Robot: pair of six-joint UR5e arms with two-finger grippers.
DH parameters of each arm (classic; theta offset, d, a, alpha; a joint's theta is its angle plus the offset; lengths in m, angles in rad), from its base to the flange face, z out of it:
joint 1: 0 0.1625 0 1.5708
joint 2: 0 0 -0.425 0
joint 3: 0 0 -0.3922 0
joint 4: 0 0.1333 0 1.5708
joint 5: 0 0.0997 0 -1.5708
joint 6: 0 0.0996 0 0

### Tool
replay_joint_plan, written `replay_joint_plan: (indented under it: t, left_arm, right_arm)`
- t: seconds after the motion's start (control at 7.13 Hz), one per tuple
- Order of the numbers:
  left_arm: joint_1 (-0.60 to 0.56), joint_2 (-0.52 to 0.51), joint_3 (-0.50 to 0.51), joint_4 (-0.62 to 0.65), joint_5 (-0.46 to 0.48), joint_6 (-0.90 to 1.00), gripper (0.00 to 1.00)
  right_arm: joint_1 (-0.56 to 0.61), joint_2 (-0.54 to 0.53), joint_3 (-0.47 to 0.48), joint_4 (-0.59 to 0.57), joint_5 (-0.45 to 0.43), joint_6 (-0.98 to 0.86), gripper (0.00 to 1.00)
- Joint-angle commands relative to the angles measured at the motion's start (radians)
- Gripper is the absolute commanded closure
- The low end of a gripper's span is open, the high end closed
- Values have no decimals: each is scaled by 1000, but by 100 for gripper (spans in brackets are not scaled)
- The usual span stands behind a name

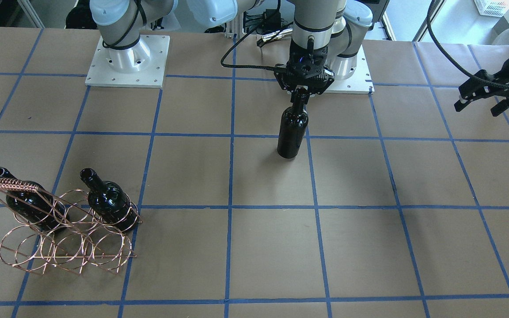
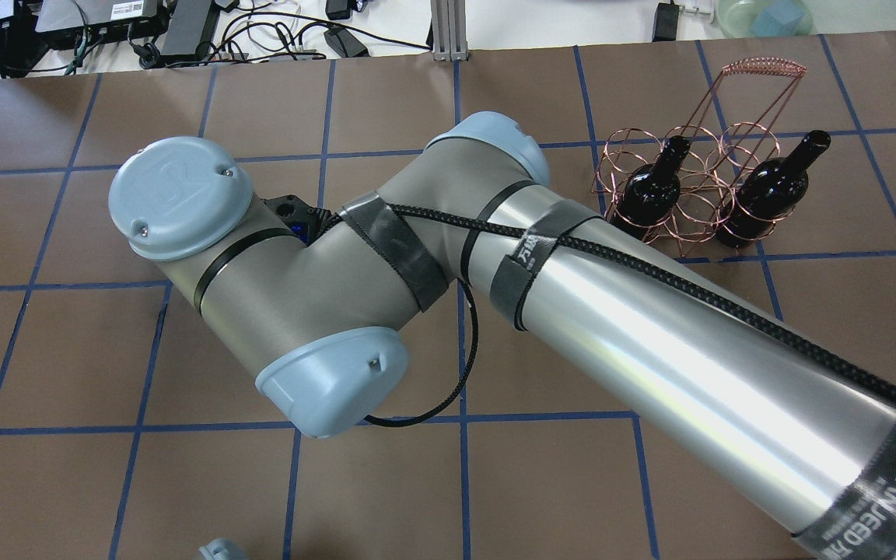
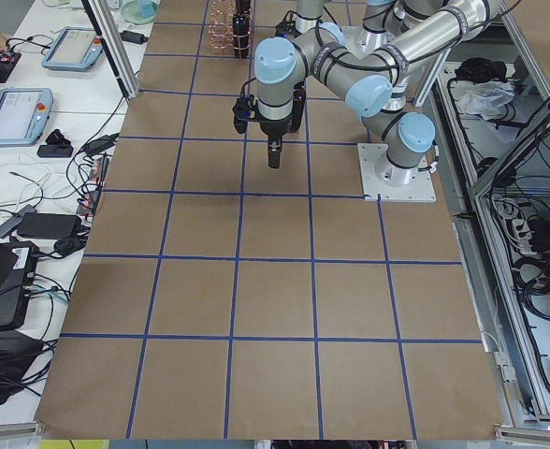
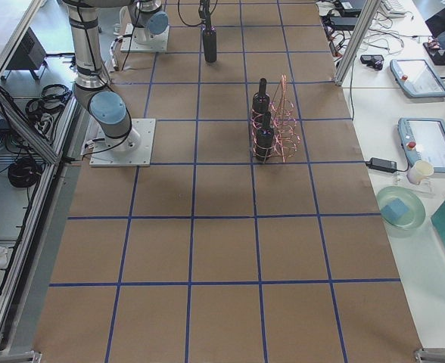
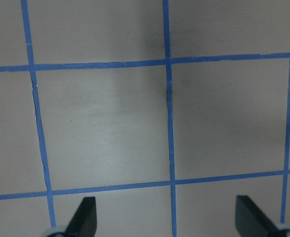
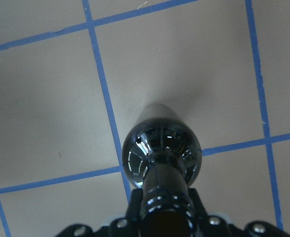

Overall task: Place wine into wine basket
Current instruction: 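Carry the bottle with the right gripper over the copper wine rack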

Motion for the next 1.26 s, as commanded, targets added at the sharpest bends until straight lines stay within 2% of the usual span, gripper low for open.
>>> replay_joint_plan:
  t: [0.0, 0.28, 0.42, 0.56, 0.84, 0.98, 1.12]
  left_arm:
    - [-3, 3, -1, 0, -1, -7, 0]
    - [-17, 6, 1, 2, -4, -21, 0]
    - [-46, 14, 4, 2, -4, -82, 0]
    - [-108, 32, 6, 2, 2, -145, 0]
    - [-289, 52, 16, 3, 10, -409, 0]
    - [-393, 54, 21, 9, 17, -517, 0]
    - [-460, 48, 24, 29, 49, -593, 0]
  right_arm:
    - [-107, -108, 4, 135, -3, -43, 100]
    - [-297, -238, 7, 324, -41, -360, 100]
    - [-424, -270, 7, 349, -61, -482, 100]
    - [-536, -310, 7, 430, -63, -603, 100]
    - [-746, -354, 4, 444, -157, -948, 100]
    - [-846, -354, 1, 441, -159, -1091, 100]
    - [-920, -357, -2, 438, -149, -1145, 100]
